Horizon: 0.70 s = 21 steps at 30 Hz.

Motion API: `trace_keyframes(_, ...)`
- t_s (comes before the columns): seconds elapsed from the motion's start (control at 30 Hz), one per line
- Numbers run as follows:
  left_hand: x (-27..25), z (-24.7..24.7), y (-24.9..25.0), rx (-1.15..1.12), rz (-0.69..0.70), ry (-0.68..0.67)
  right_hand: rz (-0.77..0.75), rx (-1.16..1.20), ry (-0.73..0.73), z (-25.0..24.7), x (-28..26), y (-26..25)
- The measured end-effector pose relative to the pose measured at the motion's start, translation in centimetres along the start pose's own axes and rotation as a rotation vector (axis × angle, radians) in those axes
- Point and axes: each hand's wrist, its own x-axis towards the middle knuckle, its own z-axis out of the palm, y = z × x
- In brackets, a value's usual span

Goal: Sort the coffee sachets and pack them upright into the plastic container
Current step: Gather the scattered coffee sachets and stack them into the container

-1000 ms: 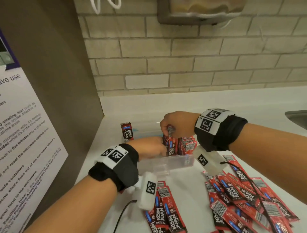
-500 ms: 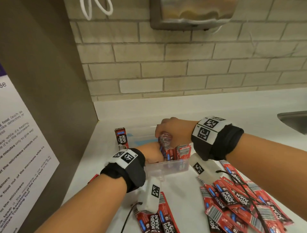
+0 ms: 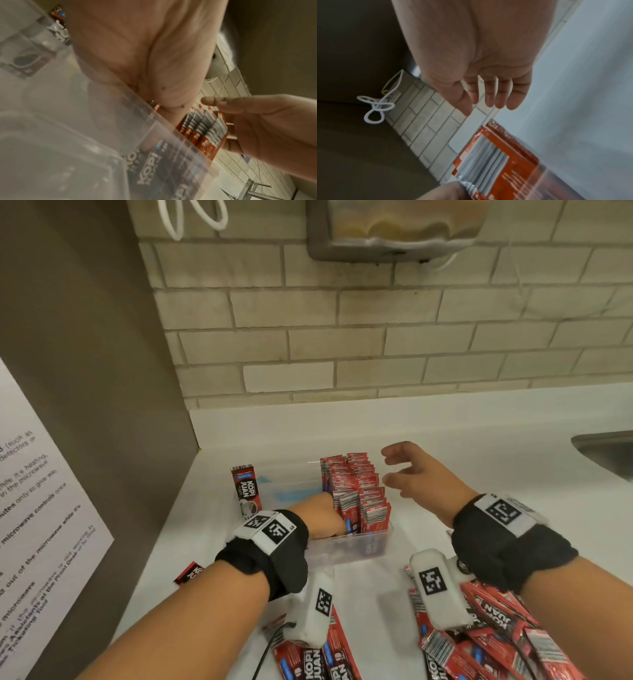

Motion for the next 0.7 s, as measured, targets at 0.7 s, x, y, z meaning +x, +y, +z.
trace_keyframes(0.7, -0.2, 0.1, 0.1, -0.223, -0.064, -0.054, 0.169, 0.257, 0.092, 0.2, -2.3, 2.1)
